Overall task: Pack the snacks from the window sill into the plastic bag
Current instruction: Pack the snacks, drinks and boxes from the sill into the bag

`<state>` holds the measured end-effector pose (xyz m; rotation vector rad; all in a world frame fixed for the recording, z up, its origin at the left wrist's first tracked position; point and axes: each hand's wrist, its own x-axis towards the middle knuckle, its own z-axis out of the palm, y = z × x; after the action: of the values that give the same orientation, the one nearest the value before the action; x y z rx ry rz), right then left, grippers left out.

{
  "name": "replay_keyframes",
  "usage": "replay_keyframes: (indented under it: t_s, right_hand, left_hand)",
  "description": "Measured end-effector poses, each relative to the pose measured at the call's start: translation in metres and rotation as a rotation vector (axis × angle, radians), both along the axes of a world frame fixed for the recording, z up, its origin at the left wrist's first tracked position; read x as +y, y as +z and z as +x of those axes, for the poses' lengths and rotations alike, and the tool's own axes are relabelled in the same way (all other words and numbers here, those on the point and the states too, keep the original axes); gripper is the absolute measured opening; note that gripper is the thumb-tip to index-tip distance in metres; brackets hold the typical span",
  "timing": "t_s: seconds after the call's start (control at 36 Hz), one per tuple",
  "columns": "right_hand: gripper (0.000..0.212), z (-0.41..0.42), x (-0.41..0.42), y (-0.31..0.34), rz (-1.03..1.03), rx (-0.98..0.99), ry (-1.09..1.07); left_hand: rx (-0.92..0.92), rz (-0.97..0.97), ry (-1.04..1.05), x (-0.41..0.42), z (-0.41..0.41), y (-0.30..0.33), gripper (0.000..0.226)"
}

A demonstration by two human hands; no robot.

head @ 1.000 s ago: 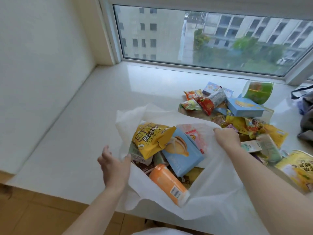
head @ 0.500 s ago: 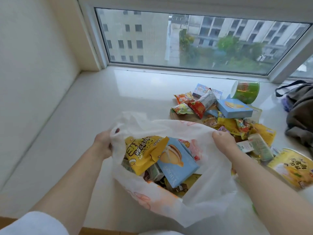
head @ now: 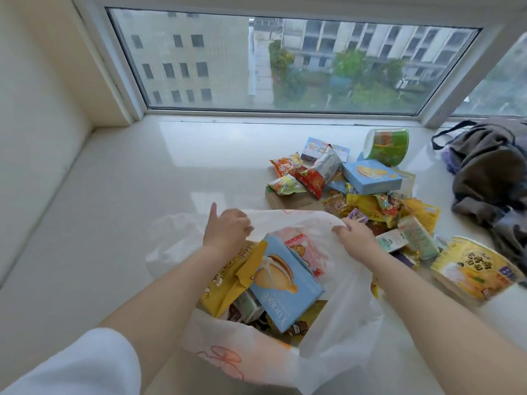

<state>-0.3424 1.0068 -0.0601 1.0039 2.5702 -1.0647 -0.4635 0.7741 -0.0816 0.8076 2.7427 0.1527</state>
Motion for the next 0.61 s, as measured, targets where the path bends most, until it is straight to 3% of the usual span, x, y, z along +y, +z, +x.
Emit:
replay_keyframes:
  t_s: [0.11,0.17,0.22,0.33,0.42,0.53,0.61]
  right_hand:
    - [0.026,0.007,0.012,0.013,-0.263,-0.177,0.050]
    - [0.022,0.010,0.021,0.013,-0.486,-0.238,-0.019]
    - [0.029,0.007,0.027,0.007,-0.561,-0.207,-0.108]
    - [0.040,-0.010,0.029,-0.021,-0.141,-0.200,-0.048]
    - [0.037,-0.023,0.026,-0.039,-0.092,-0.221,-0.099]
    - [0.037,-0.028,0.031,-0.053,-0.113,-0.304,-0.081]
    - [0.033,-0.033,0.043,-0.060,-0.194,-0.224,-0.068]
  left_hand:
    - [-0.479,0.345,0.277,0.006,-0.034,0.028,0.024]
    - [-0.656,0.368,0.341,0.004,-0.053,0.033,0.033]
    - [-0.805,0.341,0.411,0.005,-0.067,0.031,0.036]
    - [-0.402,0.103,0.329,0.022,-0.086,0.004,0.037]
    - [-0.262,0.129,0.370,0.044,-0.084,-0.005,0.029]
    - [-0.318,0.118,0.296,0.081,-0.076,-0.013,0.040]
    - [-0.331,0.236,0.223,0.120,-0.072,-0.010,0.042]
